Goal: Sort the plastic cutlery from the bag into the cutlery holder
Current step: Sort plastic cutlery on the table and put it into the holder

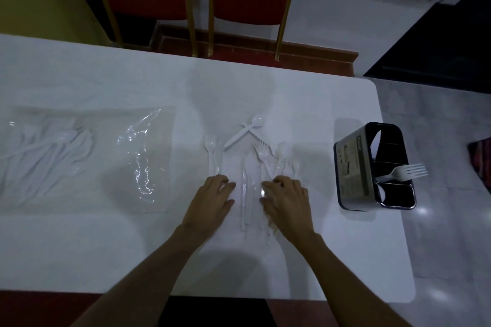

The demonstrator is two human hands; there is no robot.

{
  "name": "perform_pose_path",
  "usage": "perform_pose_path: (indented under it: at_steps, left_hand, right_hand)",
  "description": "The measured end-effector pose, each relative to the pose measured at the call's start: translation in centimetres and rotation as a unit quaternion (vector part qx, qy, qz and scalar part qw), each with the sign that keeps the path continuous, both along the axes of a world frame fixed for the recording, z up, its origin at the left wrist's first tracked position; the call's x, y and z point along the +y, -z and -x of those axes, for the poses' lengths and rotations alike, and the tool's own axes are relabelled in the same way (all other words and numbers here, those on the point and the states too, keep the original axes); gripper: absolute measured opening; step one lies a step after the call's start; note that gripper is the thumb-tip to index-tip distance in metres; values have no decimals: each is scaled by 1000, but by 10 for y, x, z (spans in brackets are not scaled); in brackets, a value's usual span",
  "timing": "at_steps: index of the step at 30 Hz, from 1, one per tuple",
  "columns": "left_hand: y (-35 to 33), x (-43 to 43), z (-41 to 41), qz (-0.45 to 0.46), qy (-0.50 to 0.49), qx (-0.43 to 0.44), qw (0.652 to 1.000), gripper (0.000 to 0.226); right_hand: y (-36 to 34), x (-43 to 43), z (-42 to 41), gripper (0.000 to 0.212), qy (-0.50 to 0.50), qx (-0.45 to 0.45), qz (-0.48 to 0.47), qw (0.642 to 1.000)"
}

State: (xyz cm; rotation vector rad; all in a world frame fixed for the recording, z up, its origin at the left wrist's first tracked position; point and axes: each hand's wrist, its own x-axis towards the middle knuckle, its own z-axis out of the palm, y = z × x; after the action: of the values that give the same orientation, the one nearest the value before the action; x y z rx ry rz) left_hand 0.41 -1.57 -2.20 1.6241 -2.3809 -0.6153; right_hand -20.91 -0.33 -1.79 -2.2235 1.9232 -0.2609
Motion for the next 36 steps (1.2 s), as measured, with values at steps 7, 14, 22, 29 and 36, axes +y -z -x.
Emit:
perform_pose_path:
  at_steps: [7, 14, 22, 29, 36]
  left_hand:
    - [4, 15, -23, 39, -31, 79, 996, 27]
    - [-10, -3, -14, -80, -237, 89, 964, 32]
    - [-21, -8, -11, -142, -283, 28, 948, 16]
    - [-29, -1, -21, -163, -300, 93, 935, 8]
    - [-26, -17, -14, -136, -312, 71, 938, 34]
  right_hand:
    - [-18, -18, -36, 39, 59, -50, -125, 989]
    - [-12, -39, -65, 41, 193, -94, -264, 940]
    - [-20, -35, -54, 35, 213, -199, -275, 916]
    - [-34, -31, -33, 22, 276, -282, -263, 880]
    - [-31, -32, -50, 31, 252, -253, -242, 902]
